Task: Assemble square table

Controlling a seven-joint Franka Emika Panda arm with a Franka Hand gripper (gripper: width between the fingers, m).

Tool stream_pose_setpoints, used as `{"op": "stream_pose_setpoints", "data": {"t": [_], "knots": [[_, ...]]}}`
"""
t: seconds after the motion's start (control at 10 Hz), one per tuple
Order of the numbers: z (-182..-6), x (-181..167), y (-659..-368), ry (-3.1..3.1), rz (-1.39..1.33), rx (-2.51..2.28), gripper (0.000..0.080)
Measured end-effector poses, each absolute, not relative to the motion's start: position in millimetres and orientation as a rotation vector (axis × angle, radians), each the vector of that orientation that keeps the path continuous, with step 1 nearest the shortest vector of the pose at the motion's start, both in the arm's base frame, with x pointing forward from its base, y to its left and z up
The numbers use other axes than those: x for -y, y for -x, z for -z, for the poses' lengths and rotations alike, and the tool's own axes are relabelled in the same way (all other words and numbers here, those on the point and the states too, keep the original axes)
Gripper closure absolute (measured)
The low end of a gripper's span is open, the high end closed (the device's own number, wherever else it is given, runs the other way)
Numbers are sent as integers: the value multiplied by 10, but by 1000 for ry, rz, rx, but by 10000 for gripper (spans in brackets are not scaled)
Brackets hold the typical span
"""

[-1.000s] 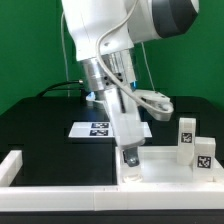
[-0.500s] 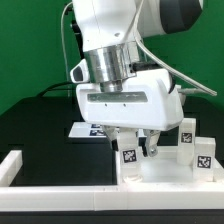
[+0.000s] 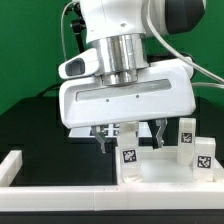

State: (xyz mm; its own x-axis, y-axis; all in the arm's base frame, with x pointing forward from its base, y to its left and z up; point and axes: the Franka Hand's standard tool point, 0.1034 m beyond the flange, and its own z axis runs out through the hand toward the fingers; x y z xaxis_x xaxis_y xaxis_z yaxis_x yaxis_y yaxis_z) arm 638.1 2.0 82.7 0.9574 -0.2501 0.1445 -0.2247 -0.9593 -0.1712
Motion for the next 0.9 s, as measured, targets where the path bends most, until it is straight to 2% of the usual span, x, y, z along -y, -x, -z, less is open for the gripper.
{"op": "stream_pose_setpoints", "data": {"t": [0.1,0.2,0.3,0.4,0.6,0.9], "knots": [[-824,-18,-6380,2956,247,-359,299],[-823,-21,-6380,2944,243,-416,299],[-819,2,-6375,2918,231,-553,468],[-809,27,-6366,2890,219,-671,500],[-798,49,-6360,2816,200,-938,500],[-784,60,-6278,2367,34,-1715,500]]}}
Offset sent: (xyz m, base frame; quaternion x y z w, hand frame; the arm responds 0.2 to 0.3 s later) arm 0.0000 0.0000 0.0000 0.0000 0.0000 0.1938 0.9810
